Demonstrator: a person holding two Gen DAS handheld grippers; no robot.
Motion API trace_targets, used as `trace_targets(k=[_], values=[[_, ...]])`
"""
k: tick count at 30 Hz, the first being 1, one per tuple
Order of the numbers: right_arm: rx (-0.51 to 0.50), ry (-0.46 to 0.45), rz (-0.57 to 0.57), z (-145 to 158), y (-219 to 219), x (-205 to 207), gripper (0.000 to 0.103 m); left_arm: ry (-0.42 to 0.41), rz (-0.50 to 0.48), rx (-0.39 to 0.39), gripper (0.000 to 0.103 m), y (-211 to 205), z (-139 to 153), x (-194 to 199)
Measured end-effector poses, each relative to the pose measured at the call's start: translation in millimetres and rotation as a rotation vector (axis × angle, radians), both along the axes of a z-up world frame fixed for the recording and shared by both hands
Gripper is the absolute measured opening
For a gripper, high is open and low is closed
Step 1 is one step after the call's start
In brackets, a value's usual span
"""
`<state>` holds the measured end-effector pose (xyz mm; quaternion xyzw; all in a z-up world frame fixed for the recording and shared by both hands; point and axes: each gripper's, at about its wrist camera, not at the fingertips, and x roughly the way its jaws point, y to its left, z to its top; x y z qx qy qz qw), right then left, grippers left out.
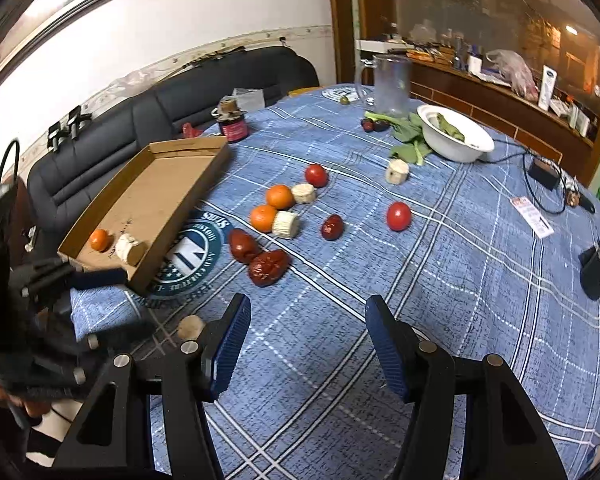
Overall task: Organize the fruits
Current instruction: 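Grasp the round brown bun with the left tool while the right tool grasps a red date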
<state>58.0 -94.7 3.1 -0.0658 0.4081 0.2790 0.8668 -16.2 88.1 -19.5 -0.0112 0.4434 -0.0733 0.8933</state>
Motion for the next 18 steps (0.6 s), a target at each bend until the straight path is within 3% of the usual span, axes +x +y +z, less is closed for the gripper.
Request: trace_targets(k=[6, 18], values=[[0.017, 0.034, 0.019, -11, 12, 9, 0.061, 0.042, -0.047, -0.019, 0.068, -17, -17, 8], [-0.014, 0.13, 0.097, -60, 72, 46, 0.06, 0.087, -0.036, -0.049, 0.066, -12, -44, 32]])
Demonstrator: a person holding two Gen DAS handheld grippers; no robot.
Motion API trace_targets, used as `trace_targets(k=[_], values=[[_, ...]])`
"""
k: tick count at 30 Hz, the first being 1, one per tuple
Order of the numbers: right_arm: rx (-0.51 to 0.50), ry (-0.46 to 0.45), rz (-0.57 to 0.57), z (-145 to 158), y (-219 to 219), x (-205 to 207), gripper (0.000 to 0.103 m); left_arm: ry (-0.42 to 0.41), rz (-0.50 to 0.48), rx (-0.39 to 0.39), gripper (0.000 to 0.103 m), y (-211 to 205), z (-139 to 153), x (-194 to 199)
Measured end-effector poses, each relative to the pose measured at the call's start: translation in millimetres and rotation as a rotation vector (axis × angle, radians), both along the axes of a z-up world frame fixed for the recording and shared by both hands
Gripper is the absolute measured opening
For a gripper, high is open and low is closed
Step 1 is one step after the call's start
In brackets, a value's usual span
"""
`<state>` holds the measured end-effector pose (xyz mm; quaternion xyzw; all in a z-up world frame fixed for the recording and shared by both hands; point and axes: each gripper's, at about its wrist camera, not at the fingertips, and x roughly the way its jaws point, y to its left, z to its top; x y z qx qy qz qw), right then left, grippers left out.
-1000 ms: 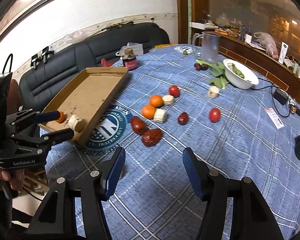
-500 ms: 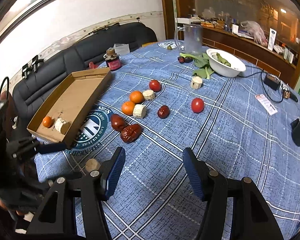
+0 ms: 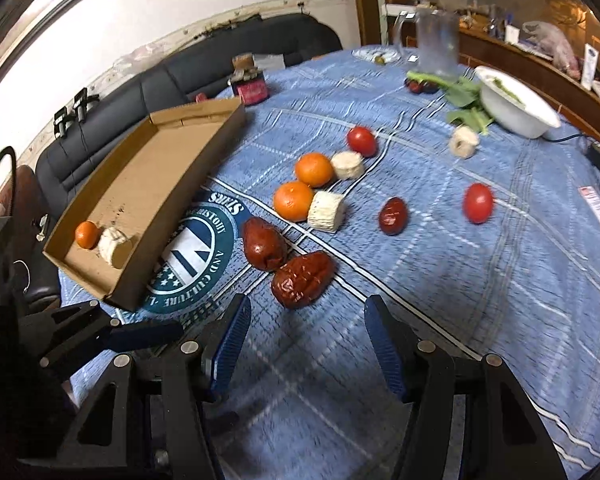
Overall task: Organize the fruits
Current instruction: 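Grasp the round brown bun with the left tool while the right tool grasps a red date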
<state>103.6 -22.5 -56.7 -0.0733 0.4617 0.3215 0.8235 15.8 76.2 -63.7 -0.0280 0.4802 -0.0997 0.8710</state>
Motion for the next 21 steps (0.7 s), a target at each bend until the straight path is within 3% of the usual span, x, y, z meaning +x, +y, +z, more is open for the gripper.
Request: trace_targets(k=[4, 8, 10, 21], values=[[-0.018, 0.014, 0.006, -14, 12, 10, 0.054, -0.016, -0.008, 0.02, 0.059, -2, -2, 3], [-0.033, -0.013, 0.003, -17, 14, 13, 0.039, -0.037, -0.02, 0.027, 0.039, -2, -2, 5], [-0.023, -0.008, -0.002, -15, 11, 12, 0.039, -0.032, -0.025, -0.004, 0.024, 0, -2, 6], [0.045, -0.072, -0.045, 28, -20, -8, 0.039, -0.07, 0.007, 0.021, 0.024, 13, 20, -6]])
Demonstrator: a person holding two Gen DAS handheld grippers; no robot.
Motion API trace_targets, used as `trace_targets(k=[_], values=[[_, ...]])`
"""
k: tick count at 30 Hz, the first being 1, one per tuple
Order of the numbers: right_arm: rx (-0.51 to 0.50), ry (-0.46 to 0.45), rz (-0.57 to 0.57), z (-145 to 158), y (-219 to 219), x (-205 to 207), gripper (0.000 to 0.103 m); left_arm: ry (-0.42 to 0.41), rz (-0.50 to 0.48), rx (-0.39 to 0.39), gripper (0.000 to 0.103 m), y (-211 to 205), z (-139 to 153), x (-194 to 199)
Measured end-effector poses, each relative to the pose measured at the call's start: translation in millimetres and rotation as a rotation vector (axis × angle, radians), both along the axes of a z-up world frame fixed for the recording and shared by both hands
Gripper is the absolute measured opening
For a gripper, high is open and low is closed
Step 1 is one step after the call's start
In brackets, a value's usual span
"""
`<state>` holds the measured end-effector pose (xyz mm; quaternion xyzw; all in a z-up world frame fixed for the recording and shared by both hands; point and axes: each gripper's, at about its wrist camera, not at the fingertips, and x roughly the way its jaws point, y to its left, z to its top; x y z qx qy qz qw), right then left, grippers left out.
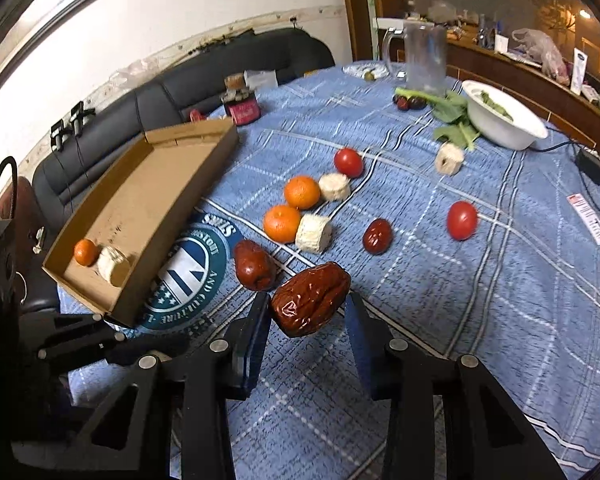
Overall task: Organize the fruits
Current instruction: 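Grasp the round brown bun with the left tool while the right tool grasps a red date, then carry the bun with the left tool while the right tool carries the date into the tray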
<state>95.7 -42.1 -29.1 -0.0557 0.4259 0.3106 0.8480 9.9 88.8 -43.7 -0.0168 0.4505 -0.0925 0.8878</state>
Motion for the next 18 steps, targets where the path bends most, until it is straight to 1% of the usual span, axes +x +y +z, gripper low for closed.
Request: trace_targets(k=[8, 18], values=[[0.016, -0.035, 0.014, 20, 3, -18, 0.039, -0.081, 0.072, 0.058, 0.024, 20, 29, -10], [0.012, -0.06, 0.045, 31, 16, -34, 0.039, -0.116, 0.135, 0.073, 0.024, 45, 40, -19]])
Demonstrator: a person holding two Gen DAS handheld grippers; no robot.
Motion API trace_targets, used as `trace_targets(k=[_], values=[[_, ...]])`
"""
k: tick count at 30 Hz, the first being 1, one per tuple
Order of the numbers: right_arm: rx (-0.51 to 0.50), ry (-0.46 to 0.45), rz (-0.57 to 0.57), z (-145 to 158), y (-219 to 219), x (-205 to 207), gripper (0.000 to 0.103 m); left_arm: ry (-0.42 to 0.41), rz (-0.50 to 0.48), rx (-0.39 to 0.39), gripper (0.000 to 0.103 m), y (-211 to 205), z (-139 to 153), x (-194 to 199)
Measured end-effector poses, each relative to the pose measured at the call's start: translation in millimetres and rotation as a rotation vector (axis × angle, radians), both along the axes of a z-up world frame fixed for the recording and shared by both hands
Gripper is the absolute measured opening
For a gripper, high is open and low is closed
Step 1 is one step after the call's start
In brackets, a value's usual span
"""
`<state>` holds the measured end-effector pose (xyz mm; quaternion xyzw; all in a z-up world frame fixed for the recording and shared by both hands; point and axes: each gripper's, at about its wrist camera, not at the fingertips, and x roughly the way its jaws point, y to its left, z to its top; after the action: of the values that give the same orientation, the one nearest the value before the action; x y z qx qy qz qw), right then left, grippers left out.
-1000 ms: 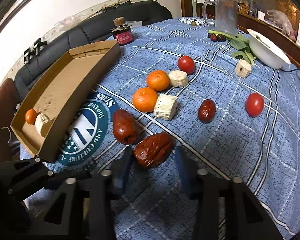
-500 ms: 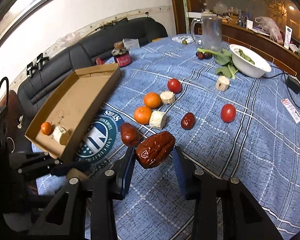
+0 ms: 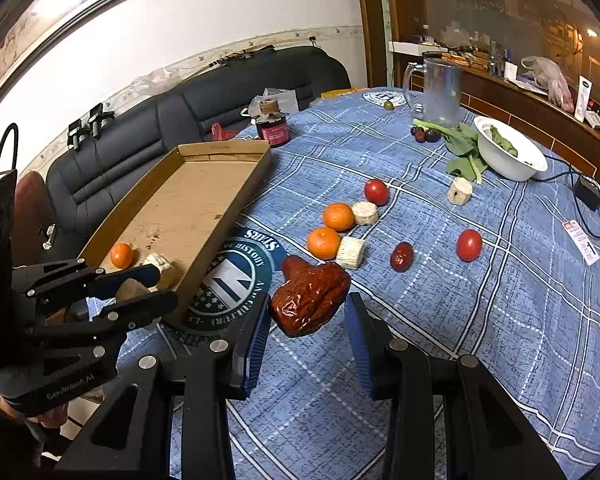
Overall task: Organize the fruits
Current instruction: 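Carry the bun with the left tool while the right tool carries the date into the tray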
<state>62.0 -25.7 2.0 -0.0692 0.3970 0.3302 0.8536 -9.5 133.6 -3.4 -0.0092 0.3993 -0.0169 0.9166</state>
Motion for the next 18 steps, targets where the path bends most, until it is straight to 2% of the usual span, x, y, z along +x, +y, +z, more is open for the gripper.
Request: trace_targets(k=[18], values=[[-0.011, -0.009, 0.061, 5, 34, -15, 0.038, -0.022, 0.088, -0.01, 0.024, 43, 4, -9]])
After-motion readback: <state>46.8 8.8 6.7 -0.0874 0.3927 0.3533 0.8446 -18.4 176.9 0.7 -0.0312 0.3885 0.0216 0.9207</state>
